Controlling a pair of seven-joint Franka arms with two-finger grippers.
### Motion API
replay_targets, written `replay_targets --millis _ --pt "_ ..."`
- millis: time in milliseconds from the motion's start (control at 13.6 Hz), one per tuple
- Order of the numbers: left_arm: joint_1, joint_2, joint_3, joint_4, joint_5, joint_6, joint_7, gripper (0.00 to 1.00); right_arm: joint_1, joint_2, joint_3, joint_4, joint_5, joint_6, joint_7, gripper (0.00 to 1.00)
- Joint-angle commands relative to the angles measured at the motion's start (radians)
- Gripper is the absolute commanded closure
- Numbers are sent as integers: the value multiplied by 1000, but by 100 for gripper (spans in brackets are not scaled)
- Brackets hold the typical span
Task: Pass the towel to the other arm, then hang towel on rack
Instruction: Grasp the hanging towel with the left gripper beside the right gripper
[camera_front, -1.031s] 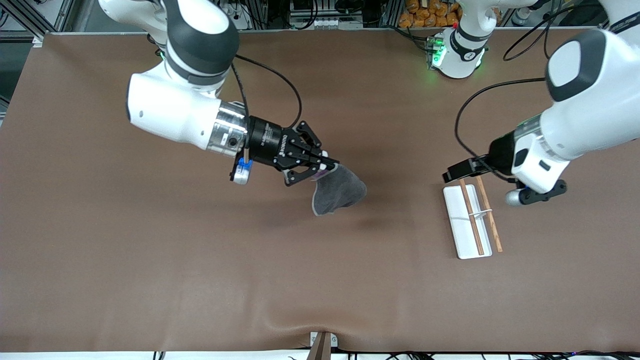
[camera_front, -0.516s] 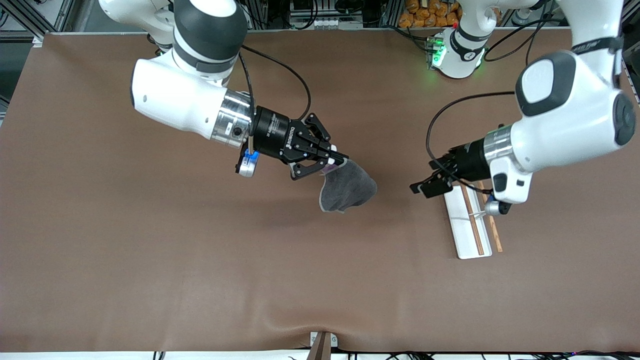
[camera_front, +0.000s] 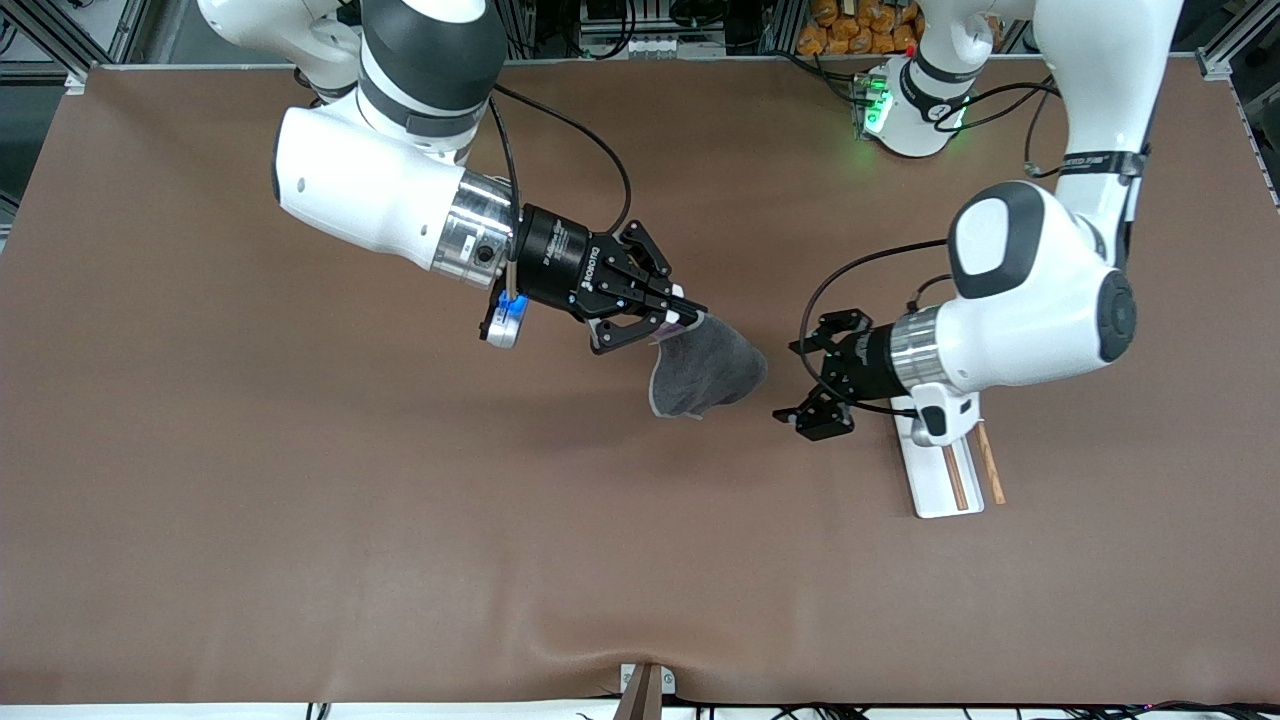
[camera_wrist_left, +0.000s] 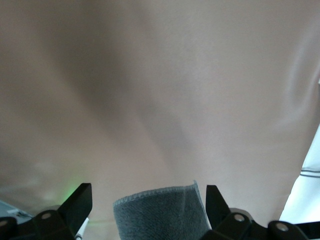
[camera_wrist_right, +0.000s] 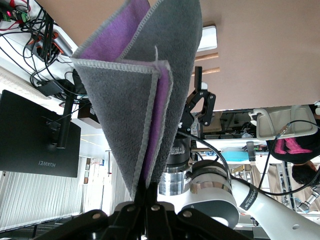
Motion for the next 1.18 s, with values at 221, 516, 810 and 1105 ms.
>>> replay_targets --millis 221,516,810,1105 --pt "-33 5 2 -23 -56 10 -170 0 11 5 -10 15 19 8 18 100" --pt "-66 11 4 -25 -87 44 -178 0 11 5 -12 15 19 8 18 100" --pt "-71 13 4 -31 -86 44 -186 47 11 5 -12 15 19 8 18 100" --pt "-71 33 5 -29 -81 47 -186 96 11 5 -12 15 11 1 16 100"
